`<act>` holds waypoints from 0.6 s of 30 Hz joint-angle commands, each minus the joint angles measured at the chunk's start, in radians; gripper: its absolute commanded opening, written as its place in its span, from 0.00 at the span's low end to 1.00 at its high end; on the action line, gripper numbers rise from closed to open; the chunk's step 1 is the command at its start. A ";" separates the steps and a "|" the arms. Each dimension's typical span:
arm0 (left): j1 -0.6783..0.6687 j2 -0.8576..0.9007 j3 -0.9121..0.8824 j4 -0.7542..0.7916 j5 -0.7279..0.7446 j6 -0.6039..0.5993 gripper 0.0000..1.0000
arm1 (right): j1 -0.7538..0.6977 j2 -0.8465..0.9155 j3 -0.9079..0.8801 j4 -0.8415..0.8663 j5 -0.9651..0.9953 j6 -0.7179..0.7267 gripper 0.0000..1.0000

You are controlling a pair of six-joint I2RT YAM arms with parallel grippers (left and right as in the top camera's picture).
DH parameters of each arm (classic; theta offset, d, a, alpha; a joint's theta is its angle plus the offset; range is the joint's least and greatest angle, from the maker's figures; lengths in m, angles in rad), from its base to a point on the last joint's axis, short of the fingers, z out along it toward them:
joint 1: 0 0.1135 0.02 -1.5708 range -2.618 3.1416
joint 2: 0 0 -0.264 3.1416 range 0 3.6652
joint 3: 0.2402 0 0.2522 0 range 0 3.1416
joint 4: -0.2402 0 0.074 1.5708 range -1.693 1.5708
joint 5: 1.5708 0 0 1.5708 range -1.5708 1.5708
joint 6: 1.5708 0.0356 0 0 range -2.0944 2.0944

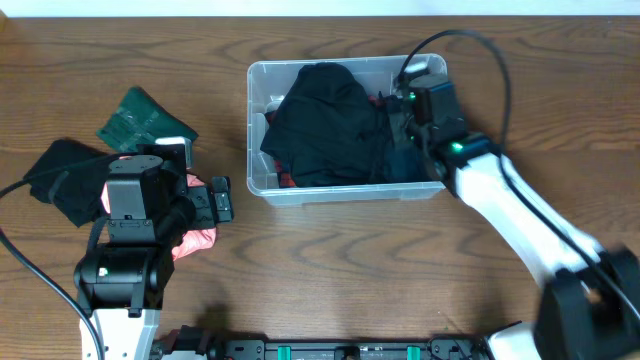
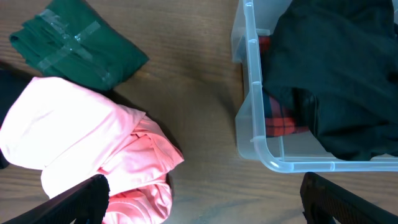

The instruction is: Pack container

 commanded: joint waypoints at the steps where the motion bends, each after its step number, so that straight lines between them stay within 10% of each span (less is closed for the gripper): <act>1: -0.003 -0.001 0.023 0.002 -0.005 0.013 0.98 | -0.010 -0.136 0.002 -0.007 0.075 -0.014 0.11; 12: -0.003 -0.001 0.023 0.027 -0.005 0.013 0.98 | -0.142 -0.227 0.001 -0.317 0.107 0.088 0.18; 18: 0.036 -0.001 0.023 0.032 -0.085 -0.048 0.98 | -0.257 -0.230 0.001 -0.389 0.075 0.120 0.51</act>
